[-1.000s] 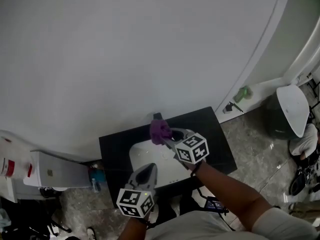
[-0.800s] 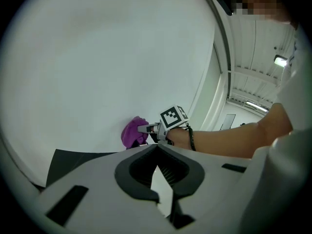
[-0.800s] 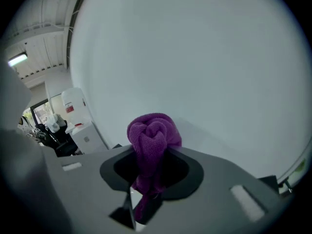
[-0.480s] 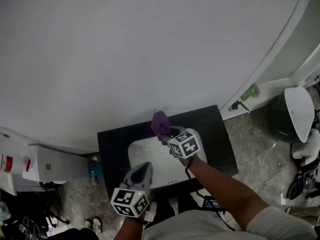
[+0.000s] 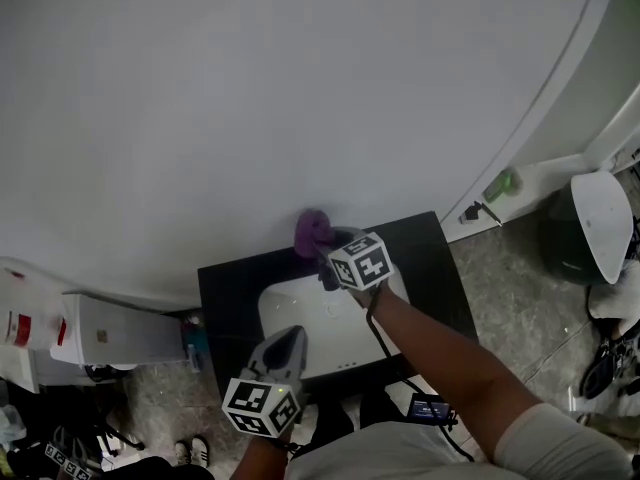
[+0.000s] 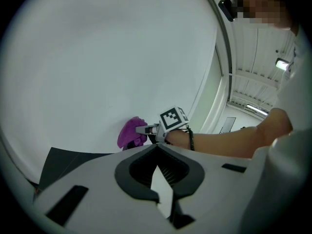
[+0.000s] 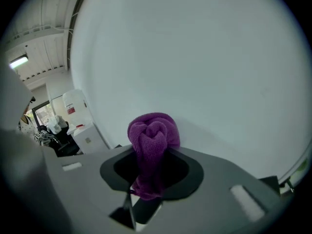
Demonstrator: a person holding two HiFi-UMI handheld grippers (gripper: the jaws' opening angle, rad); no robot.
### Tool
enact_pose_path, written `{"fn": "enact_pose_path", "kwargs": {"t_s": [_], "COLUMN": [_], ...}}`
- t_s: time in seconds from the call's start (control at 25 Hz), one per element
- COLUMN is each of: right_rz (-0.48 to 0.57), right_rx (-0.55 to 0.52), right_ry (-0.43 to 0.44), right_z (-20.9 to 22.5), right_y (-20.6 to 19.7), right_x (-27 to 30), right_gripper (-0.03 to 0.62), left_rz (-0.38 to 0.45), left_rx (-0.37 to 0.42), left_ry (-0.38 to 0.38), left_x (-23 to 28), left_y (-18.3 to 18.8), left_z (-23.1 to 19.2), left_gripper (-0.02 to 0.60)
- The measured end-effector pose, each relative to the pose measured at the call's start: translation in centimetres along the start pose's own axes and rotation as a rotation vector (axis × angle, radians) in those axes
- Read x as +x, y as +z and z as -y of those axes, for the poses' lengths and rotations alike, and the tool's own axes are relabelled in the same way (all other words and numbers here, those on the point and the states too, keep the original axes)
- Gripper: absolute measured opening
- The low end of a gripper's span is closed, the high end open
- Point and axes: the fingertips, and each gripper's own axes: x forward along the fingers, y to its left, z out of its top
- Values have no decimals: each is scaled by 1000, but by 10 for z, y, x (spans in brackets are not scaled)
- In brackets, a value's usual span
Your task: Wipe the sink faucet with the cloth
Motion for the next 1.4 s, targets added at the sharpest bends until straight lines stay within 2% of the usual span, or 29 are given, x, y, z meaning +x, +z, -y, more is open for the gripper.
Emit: {"fn": "enact_pose_path", "kwargs": {"t_s": [0.12, 0.28, 0.4, 0.52, 0.72, 0.84, 1.0, 1.16, 1.4], "right_rz": [-31, -43, -121, -203, -158, -153, -146, -209, -170], "right_rx": [15, 65, 75, 73, 10, -6, 12, 53, 51], "right_ry": [-14, 19, 55, 67, -2, -11, -9, 22, -7], "right_z": [7, -20, -44, -52, -23, -19, -29, -46, -17], "right_y": [-15, -54, -100, -133, -106, -104, -120, -143, -108], "right_x": [13, -16, -41, -42, -6, 11, -1, -26, -6], "right_gripper": [98, 95, 97, 97, 98, 100, 97, 97, 98], "left_rz": [-10, -7, 0, 7, -1, -13, -11, -3, -7], "left_rx": [-12, -27, -30, -25, -10, -16, -20, -14, 9], "left_ry": [8, 5, -7, -14, -11, -1, 4, -6, -16], "left_x": [-4, -9, -10, -11, -10, -13, -15, -15, -10], "left_y": [-8, -11, -8, -4, -5, -12, -14, -8, -3], "left_z": [-2, -5, -3, -1, 0, -4, -9, -7, 2], "left_gripper": [6, 6, 6, 6, 6, 6, 6, 6, 6]}}
